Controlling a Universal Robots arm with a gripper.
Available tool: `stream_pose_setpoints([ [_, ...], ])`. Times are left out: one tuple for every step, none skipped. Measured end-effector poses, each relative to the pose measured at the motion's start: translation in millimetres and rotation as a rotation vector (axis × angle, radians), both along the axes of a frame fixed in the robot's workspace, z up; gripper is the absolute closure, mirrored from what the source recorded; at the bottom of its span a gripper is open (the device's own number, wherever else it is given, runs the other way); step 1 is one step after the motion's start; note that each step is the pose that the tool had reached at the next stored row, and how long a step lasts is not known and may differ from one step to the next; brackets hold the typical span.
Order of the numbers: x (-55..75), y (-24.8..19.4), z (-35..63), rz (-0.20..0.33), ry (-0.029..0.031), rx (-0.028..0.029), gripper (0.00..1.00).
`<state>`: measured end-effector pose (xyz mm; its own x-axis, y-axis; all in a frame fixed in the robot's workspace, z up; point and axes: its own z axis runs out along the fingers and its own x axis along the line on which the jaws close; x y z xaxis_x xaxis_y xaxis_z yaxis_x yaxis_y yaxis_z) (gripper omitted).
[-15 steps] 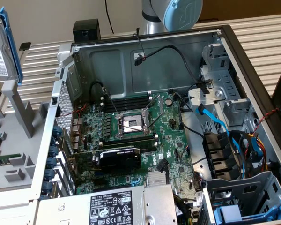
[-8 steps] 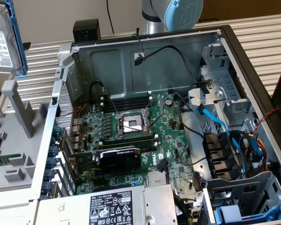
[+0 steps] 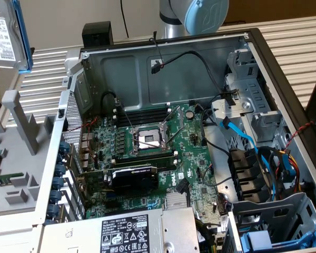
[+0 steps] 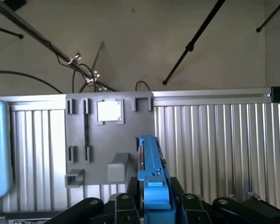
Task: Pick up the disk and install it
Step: 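Pick up the disk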
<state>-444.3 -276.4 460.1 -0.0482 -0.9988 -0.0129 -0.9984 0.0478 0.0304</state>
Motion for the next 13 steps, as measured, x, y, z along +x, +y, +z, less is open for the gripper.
stream_pose_setpoints([
  [2.7,0.0,2.8,0.000,-0.0001,0.0000,0.63],
  [5.4,0.0,5.4,0.000,-0.0002,0.0001,0.63],
  [8.2,0.0,7.7,0.000,-0.0002,0.0001,0.63],
  [11.1,0.0,10.3,0.000,-0.0002,0.0000,0.63],
  [13.8,0.0,12.5,0.000,-0.0001,0.0000,0.63],
  [16.6,0.0,15.1,0.000,0.0000,0.0000,0.63],
  [19.5,0.0,17.4,0.000,0.0000,0.0000,0.63],
  [22.3,0.0,19.4,0.000,0.0000,0.0000,0.63],
  [24.7,0.0,21.0,0.000,-0.0001,0.0001,0.63],
  [26.7,0.0,22.4,0.000,0.0000,0.0000,0.63],
  [28.9,0.1,23.7,0.000,0.0000,0.0000,0.63],
  [30.9,0.1,24.7,0.000,-0.0001,0.0000,0.63],
  [33.0,0.2,25.7,0.000,0.0000,0.0000,0.63],
])
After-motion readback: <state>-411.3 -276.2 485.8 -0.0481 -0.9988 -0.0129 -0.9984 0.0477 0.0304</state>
